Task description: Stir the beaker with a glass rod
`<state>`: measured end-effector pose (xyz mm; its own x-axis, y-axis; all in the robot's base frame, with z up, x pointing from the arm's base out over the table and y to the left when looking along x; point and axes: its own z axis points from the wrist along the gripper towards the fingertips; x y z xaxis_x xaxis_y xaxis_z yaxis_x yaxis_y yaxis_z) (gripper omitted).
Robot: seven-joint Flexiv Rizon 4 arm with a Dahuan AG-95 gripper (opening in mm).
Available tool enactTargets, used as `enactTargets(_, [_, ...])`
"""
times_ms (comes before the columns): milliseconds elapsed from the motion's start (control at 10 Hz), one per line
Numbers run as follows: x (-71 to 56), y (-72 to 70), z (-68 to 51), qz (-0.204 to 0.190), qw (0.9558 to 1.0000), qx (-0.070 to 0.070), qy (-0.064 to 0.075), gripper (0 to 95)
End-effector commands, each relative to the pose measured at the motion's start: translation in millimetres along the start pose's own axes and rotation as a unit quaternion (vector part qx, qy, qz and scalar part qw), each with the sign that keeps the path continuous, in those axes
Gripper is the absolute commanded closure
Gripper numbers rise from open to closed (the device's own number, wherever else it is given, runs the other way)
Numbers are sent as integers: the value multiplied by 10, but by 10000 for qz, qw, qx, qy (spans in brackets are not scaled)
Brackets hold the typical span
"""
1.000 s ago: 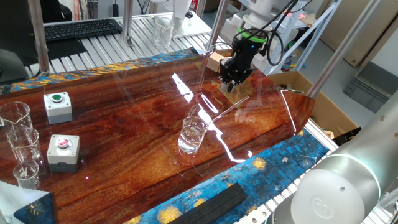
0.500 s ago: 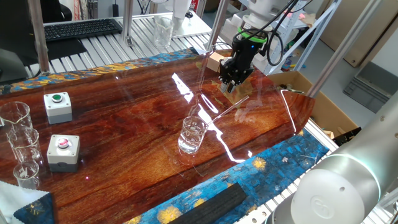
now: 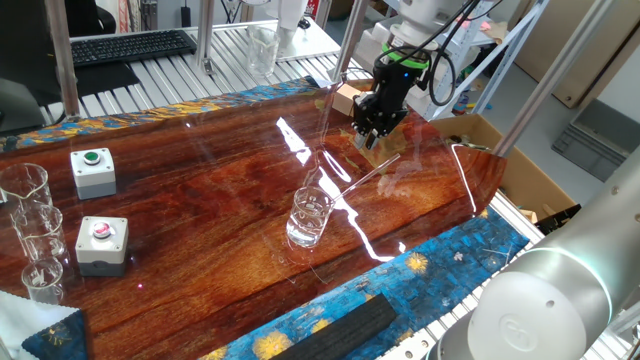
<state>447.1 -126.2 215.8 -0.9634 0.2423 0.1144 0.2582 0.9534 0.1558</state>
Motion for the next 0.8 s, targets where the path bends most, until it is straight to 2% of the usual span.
enactTargets(100, [-1,0,-1,-1,10000,-1,2,760])
enactTargets(600, [-1,0,-1,-1,10000,-1,2,760])
enactTargets(700, [-1,0,-1,952,9947,-388,65,950])
enactTargets(800, [-1,0,-1,976,9943,-416,55,950])
